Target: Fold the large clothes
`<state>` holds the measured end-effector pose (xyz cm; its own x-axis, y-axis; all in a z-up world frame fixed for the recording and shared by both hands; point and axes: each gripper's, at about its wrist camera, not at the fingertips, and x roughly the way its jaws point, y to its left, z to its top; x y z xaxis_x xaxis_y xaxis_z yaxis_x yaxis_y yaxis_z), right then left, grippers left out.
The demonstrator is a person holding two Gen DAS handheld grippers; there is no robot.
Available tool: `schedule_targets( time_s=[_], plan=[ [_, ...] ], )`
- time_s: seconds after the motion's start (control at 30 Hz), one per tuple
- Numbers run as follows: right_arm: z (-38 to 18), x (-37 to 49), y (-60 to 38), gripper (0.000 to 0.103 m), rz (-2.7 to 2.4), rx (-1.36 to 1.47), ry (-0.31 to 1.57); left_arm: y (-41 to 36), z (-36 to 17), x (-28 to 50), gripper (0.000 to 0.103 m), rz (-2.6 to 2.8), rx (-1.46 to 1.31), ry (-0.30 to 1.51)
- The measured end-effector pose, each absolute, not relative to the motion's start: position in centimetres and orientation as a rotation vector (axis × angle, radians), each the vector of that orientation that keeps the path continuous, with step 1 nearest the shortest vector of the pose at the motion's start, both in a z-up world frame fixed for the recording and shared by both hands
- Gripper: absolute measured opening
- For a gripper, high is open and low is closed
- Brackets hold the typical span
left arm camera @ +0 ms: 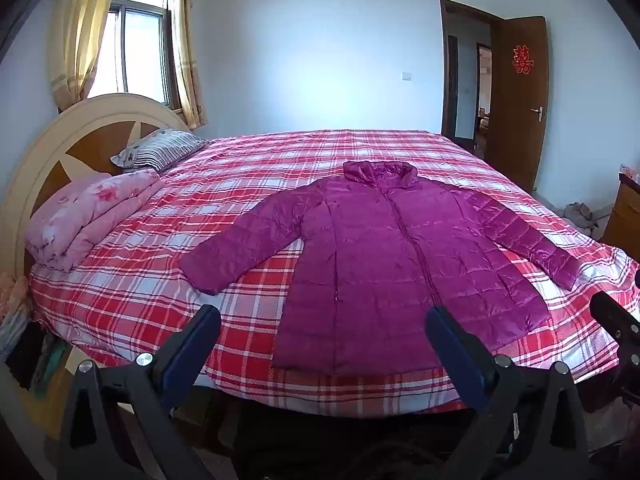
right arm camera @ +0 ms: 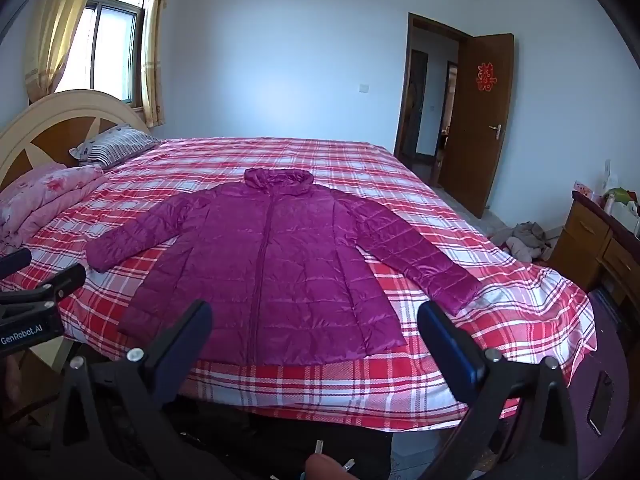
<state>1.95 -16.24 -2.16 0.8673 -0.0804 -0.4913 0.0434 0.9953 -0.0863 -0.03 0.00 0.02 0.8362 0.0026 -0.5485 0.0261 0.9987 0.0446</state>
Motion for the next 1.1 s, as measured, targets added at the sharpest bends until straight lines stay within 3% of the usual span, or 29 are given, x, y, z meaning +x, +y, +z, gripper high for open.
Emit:
schedule_targets(
  time_s=[1.1],
  plan=[
    [-3.2,2.5,-16.5,0.103,-0.045,-0.044,0.55,0.4,-0.7,0.5,0.102,-0.026,0.033,0.605]
  ],
)
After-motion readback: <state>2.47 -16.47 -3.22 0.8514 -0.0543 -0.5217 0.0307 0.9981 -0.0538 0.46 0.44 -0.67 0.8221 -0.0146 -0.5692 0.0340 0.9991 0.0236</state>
